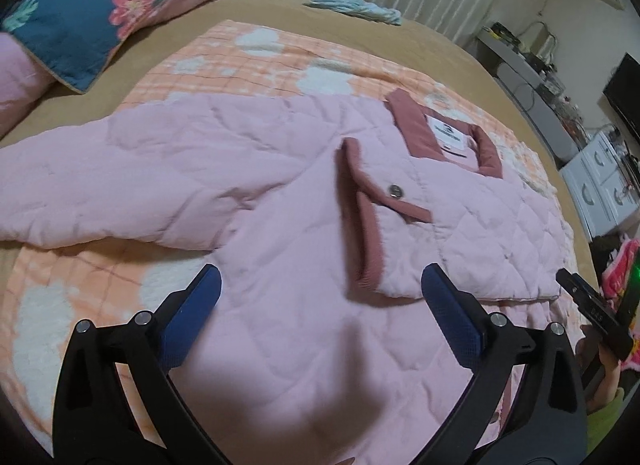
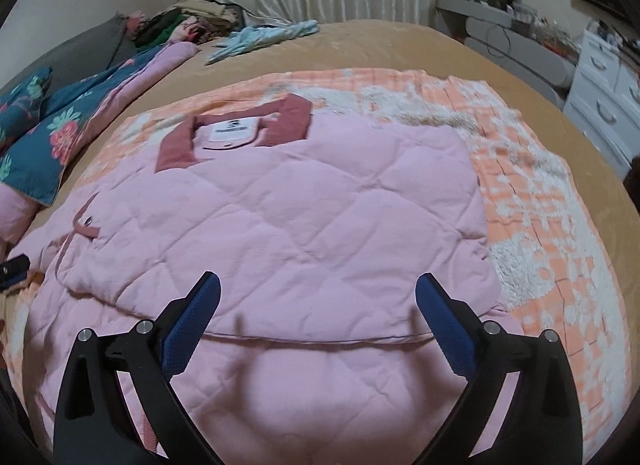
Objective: Fold large clothes
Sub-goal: 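Move the left gripper along the jacket to the other sleeve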
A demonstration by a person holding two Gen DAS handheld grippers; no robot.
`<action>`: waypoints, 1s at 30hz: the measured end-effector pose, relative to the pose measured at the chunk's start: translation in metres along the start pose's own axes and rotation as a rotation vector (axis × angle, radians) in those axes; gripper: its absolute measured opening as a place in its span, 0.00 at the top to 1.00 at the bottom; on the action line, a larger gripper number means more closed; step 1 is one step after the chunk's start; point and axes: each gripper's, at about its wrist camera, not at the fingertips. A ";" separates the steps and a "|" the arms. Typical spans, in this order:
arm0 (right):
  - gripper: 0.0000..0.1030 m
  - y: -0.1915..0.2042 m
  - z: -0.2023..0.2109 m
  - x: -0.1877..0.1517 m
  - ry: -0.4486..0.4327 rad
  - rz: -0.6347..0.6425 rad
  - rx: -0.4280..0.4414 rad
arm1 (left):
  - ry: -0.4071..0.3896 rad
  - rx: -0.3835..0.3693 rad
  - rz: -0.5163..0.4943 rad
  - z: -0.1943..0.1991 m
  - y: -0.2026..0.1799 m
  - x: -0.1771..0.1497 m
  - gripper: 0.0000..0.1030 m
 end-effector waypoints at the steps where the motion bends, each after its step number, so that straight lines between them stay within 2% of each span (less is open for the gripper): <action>1: 0.05 0.004 0.003 0.000 -0.009 0.008 0.003 | -0.005 0.002 0.006 0.003 0.003 0.000 0.09; 14: 0.05 0.037 0.042 0.002 -0.071 0.031 0.061 | -0.054 0.032 0.087 0.033 0.048 -0.007 0.09; 30: 0.05 0.099 0.076 0.002 -0.091 0.061 0.124 | -0.114 0.099 0.077 0.074 0.081 -0.011 0.09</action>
Point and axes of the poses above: each gripper's, at about its wrist camera, not at the fingertips, and z roughly against the way its jaws point, y to its left, x to its top, and after that the axes turned 14 degrees about -x, right-handed
